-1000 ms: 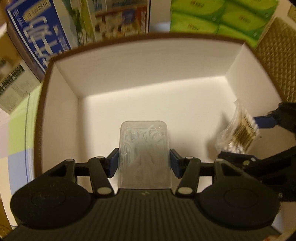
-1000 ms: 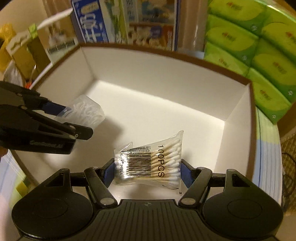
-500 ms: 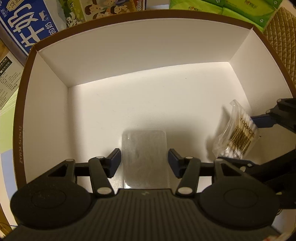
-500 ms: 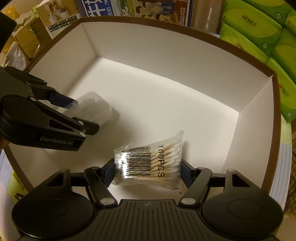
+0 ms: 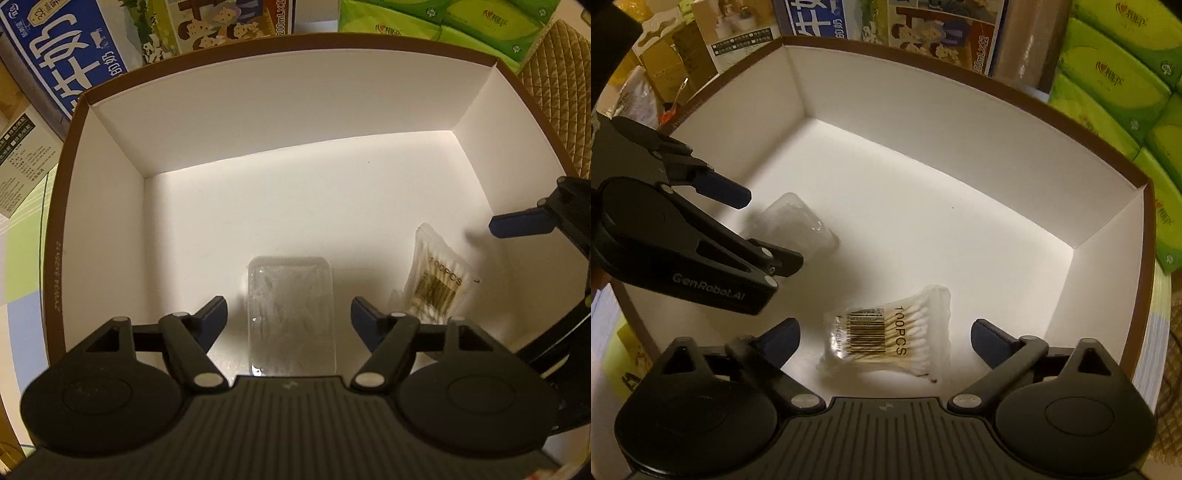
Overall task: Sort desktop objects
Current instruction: 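Open both tools to release the floss box and swab bag inside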
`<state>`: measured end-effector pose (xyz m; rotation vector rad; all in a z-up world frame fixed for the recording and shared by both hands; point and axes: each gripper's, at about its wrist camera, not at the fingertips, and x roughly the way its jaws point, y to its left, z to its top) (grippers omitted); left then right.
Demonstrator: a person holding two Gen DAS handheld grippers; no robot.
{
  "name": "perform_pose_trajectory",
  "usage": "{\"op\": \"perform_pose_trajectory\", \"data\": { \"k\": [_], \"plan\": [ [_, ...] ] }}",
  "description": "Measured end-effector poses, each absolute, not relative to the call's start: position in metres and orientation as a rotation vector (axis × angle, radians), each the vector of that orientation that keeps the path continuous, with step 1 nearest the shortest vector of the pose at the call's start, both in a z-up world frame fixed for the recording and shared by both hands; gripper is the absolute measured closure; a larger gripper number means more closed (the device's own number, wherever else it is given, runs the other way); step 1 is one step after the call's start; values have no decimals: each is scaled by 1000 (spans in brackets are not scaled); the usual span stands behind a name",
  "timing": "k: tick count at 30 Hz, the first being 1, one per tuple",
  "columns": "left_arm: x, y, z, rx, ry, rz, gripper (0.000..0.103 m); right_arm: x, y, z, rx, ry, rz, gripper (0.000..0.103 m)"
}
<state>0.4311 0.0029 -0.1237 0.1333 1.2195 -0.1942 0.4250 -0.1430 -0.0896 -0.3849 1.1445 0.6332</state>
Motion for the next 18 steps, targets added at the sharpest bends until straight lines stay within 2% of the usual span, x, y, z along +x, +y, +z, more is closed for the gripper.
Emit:
{"op": "perform_pose_trajectory", "data": {
  "k": [7, 18],
  "plan": [
    [428, -2, -107, 141, 1192, -190, 23, 422, -145, -93, -369, 1138, 611, 4],
    [410, 5, -79, 125, 1135, -154, 20, 407, -150, -73, -342, 1066, 594, 2]
  ]
}}
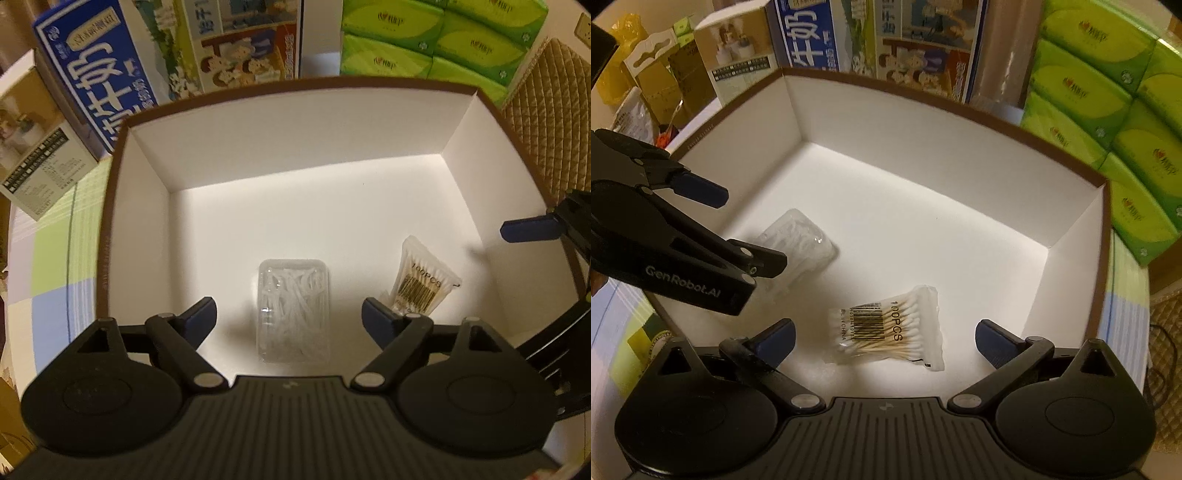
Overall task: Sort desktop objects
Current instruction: 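Open both tools to release the floss box and swab bag inside, then withdraw both tools from the brown box back toward the table items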
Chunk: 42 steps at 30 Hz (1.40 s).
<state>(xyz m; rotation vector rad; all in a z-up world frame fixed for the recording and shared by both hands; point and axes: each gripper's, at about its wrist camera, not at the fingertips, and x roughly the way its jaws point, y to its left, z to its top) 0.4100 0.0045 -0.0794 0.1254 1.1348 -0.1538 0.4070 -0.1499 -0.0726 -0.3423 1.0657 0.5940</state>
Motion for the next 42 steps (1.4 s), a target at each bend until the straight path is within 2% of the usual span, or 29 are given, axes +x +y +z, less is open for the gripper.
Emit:
{"op": "perform_pose_trajectory", "data": {
  "k": [23, 29, 42],
  "plan": [
    [324, 8, -26, 154, 997, -56, 19, 340, -187, -17, -246, 905, 545, 2],
    [286, 5, -15, 239, 914, -9, 19, 310, -192, -13, -272, 851, 540, 2],
    [220, 7, -1, 226, 867, 33, 18, 254, -202, -5, -271, 774, 567, 2]
  ]
}}
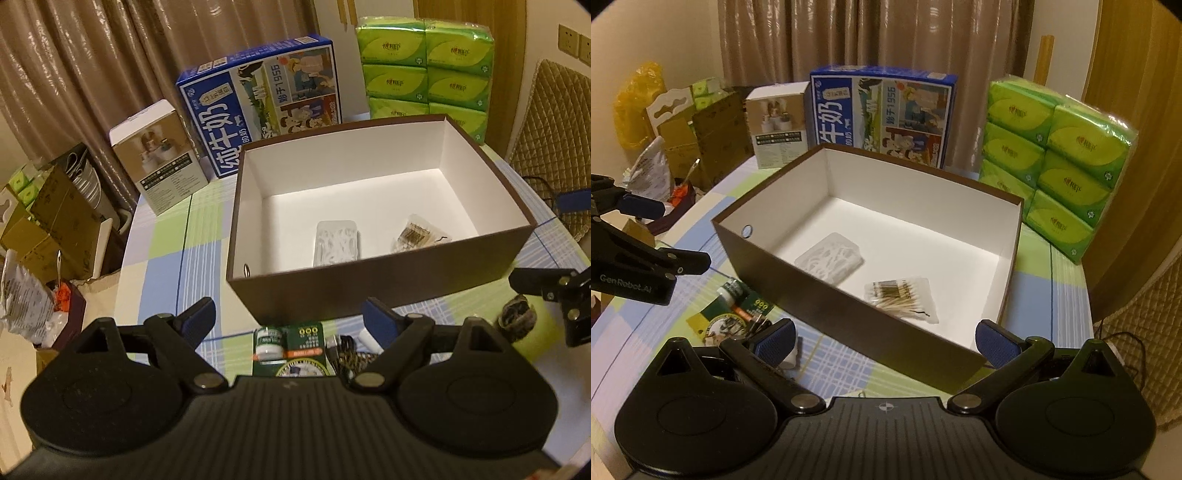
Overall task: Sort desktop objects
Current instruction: 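Withdraw both tools from the brown box back toward the table items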
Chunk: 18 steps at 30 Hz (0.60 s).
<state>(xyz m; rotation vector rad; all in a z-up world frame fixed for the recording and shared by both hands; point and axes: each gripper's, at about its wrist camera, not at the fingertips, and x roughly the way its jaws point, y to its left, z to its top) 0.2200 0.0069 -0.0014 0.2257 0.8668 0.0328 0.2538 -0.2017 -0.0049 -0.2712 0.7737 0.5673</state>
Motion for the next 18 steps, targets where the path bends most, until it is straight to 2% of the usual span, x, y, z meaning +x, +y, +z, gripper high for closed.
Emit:
{"op": "perform_pose_trajectory", "data": {
  "k": [18],
  "plan": [
    [112, 31, -17, 99, 901, 68, 19, 174, -247, -30, -251, 768, 604, 2]
  ]
}}
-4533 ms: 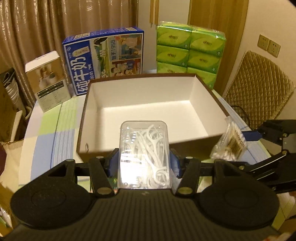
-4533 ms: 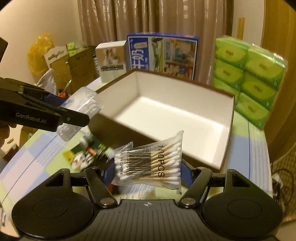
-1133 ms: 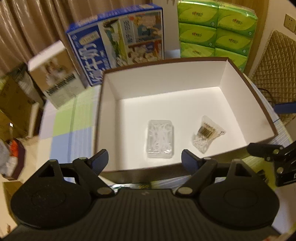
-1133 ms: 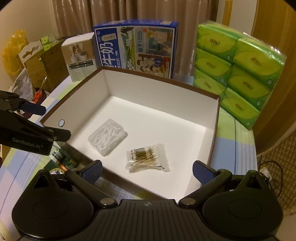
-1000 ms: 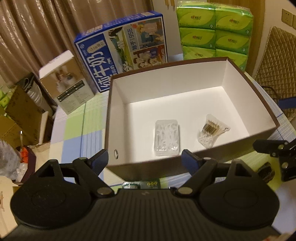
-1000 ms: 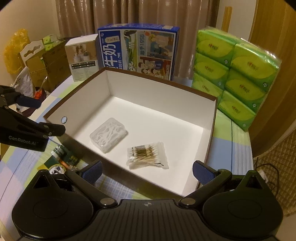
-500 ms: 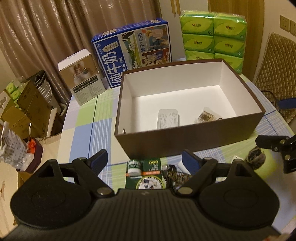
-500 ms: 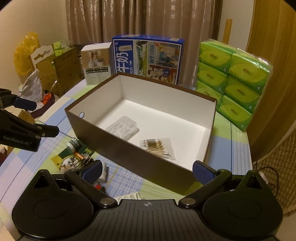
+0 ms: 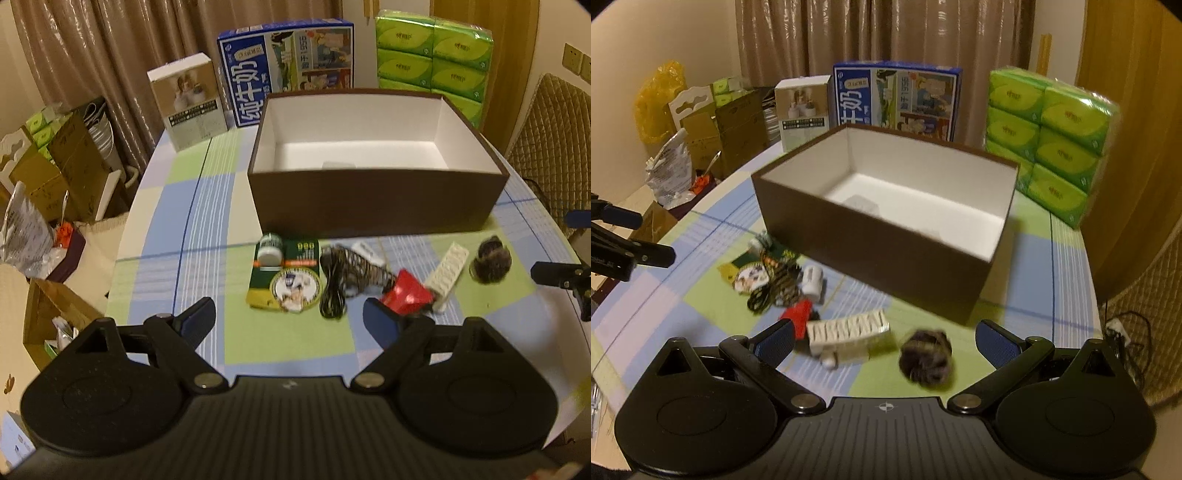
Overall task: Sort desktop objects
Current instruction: 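Withdraw both tools from the brown box back toward the table items, then grasp the dark fuzzy scrunchie with the right tool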
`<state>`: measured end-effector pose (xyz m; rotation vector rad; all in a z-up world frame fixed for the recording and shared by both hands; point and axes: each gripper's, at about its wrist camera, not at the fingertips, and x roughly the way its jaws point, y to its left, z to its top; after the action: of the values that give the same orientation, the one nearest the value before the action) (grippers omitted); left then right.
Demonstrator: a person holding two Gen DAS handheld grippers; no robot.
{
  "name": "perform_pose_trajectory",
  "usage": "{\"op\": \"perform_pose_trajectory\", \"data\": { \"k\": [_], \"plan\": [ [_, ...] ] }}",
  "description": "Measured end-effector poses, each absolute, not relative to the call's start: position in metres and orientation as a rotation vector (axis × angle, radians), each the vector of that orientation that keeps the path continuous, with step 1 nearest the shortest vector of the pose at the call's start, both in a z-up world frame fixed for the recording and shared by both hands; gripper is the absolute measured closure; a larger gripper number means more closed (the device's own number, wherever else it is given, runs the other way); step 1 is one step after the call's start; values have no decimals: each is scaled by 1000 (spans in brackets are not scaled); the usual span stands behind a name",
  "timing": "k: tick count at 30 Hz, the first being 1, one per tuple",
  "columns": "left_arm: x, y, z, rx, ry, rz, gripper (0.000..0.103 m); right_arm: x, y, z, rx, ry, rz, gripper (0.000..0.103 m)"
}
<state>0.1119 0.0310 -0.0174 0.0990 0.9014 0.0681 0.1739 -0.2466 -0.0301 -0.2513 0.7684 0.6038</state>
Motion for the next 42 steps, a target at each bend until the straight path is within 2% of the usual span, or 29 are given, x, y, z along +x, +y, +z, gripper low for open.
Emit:
{"op": "perform_pose_trajectory", "data": {
  "k": [22, 37, 42],
  "plan": [
    [134, 41, -47, 90, 922, -12, 28, 173, -260, -71, -202, 844, 537, 2],
    [162, 61, -67, 93, 966, -21, 28, 193, -253, -92, -211, 852, 510, 3],
    [173, 68, -78, 92, 985, -24, 29, 210, -253, -105, -208, 868, 466, 18]
  ]
}}
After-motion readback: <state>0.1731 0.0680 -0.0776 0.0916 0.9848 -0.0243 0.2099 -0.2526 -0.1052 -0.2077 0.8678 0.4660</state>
